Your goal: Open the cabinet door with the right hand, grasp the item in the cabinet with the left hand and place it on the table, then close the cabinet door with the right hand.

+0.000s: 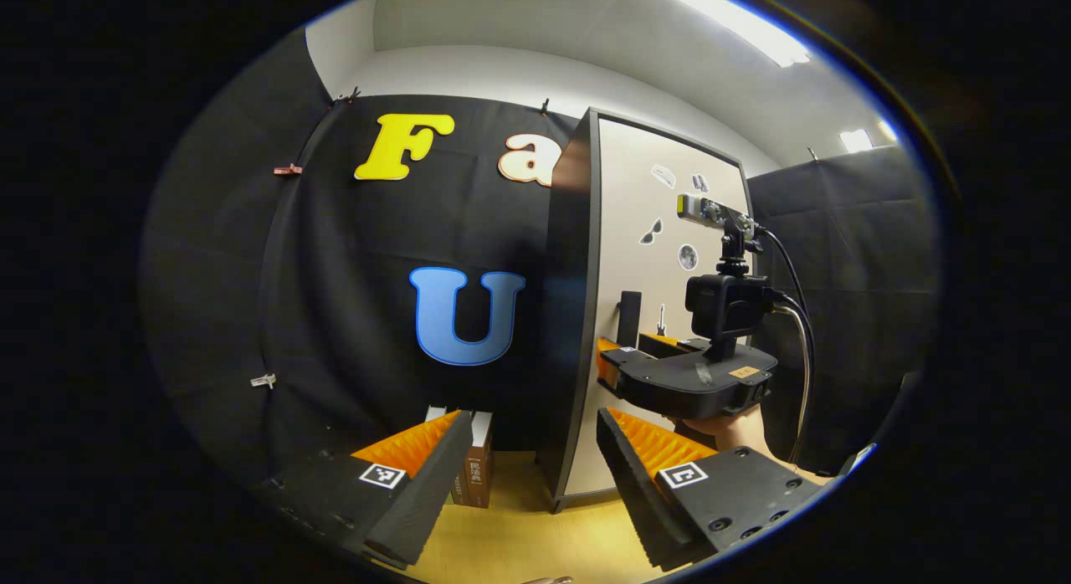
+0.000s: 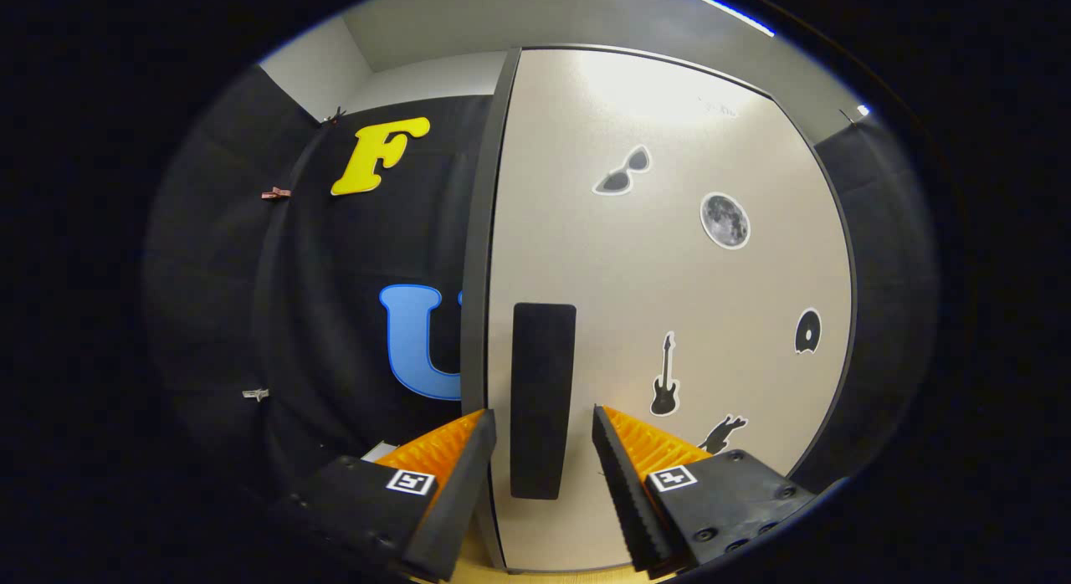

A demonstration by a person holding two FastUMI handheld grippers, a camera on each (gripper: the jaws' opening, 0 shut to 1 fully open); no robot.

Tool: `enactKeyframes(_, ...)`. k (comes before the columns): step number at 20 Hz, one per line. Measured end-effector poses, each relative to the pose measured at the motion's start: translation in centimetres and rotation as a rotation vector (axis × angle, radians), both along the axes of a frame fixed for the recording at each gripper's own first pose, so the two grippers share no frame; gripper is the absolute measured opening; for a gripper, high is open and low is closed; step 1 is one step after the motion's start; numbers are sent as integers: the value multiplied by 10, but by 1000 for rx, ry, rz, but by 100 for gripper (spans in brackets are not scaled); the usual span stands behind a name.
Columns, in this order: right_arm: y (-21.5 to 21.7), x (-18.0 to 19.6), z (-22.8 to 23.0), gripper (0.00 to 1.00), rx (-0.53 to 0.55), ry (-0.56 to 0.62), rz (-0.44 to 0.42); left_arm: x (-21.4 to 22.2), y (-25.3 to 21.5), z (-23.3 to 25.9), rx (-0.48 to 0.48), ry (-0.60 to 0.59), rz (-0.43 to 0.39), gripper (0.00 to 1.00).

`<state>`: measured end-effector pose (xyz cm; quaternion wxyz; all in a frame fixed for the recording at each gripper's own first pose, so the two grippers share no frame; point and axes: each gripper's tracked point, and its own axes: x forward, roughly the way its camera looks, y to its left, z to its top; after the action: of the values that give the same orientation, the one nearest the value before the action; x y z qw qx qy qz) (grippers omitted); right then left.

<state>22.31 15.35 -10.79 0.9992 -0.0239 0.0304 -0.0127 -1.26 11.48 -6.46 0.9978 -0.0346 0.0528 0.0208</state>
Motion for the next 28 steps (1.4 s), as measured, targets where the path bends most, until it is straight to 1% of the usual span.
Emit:
enactKeyframes(1, 1, 3, -1, 63, 15, 2, -4, 0, 2, -1, 7, 1, 6, 94)
enactKeyframes(3, 8, 4, -4, 49, 36, 6, -18, 0, 5, -6, 17, 12, 9, 94)
enactKeyframes(4, 7, 4, -2, 40, 20, -7, -33, 1, 4, -7, 22, 18, 10, 94)
enactKeyframes(5, 5, 3, -3, 38, 2, -9, -49, 0, 4, -9, 25, 23, 11, 94)
enactKeyframes(7, 6, 3, -3, 25, -1, -7, -48, -1, 5, -8, 26, 22, 12, 94)
enactKeyframes(10, 3, 0, -3, 24, 9, 2, -7, -9, 5, -5, 21, 15, 19, 94)
enactKeyframes(11, 4, 1, -4, 13, 12, 5, 6, -11, 5, -4, 22, 13, 22, 94)
enactKeyframes(17, 5, -16, -2, 13, 16, 43, 73, -19, -4, 6, 26, -7, 14, 94)
enactKeyframes(23, 2, -40, 3, 13, 33, 70, 156, -33, -26, 12, 42, -18, -10, 94)
enactKeyframes(28, -6, -62, 8, 13, 37, 82, 190, -33, -36, 13, 36, -16, -30, 94)
